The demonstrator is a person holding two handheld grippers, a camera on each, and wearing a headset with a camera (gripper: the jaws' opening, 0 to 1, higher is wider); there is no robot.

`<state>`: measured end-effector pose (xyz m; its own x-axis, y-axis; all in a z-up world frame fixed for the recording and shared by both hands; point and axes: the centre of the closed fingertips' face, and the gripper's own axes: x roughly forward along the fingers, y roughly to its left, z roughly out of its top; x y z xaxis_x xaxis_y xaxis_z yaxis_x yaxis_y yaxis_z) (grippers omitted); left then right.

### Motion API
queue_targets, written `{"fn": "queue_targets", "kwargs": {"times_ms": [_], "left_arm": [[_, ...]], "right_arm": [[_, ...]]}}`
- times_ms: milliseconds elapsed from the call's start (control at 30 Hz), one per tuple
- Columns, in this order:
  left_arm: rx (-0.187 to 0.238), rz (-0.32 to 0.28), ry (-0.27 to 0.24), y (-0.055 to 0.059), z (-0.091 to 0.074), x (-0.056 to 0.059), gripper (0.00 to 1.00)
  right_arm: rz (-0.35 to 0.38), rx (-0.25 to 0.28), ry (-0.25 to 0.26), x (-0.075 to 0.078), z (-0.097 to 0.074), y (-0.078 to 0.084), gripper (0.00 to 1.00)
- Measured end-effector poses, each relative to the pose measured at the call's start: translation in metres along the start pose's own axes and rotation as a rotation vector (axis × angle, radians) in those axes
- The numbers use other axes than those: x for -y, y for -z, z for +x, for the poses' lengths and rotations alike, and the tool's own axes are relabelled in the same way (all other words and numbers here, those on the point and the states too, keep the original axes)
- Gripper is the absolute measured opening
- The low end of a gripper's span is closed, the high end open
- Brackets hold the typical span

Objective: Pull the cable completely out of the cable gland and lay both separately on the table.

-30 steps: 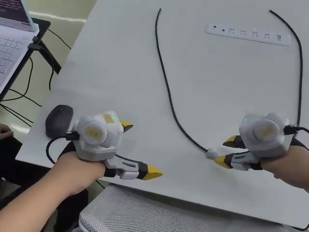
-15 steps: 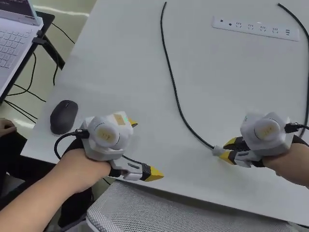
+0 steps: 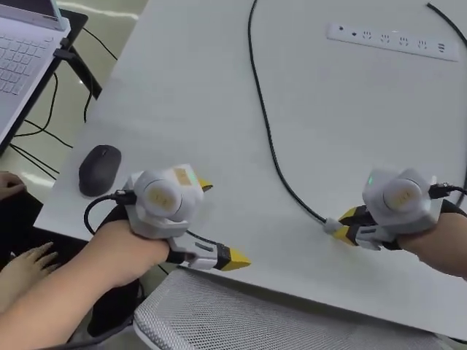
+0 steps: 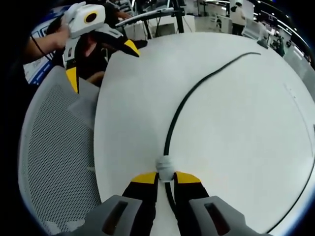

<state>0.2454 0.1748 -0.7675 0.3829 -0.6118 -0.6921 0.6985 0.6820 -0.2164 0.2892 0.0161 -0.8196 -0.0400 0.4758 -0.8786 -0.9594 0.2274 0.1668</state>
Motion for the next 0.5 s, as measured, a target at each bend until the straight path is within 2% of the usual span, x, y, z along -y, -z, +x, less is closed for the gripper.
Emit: {"fn": "queue_targets", "kwargs": {"times_ms": [100,400,500], "left_arm": [[0.008,0.003,-0.001,-0.003,0.001,0.002,0.91],[0.037,0.028,0.033,-0.023,0.005,0.019,0.9],[0.054,0.038,0.044,-0.032,0.005,0.026,0.89]], "right_arm": [[0.007,0.009,-0.002,-0.001,-0.003,-0.002,0.07],[0.014,0.053,-0.006,-0.014,-0.024,-0.013,0.06],[0.017,0.063,-0.008,-0.017,-0.031,-0.014,0.06]]}}
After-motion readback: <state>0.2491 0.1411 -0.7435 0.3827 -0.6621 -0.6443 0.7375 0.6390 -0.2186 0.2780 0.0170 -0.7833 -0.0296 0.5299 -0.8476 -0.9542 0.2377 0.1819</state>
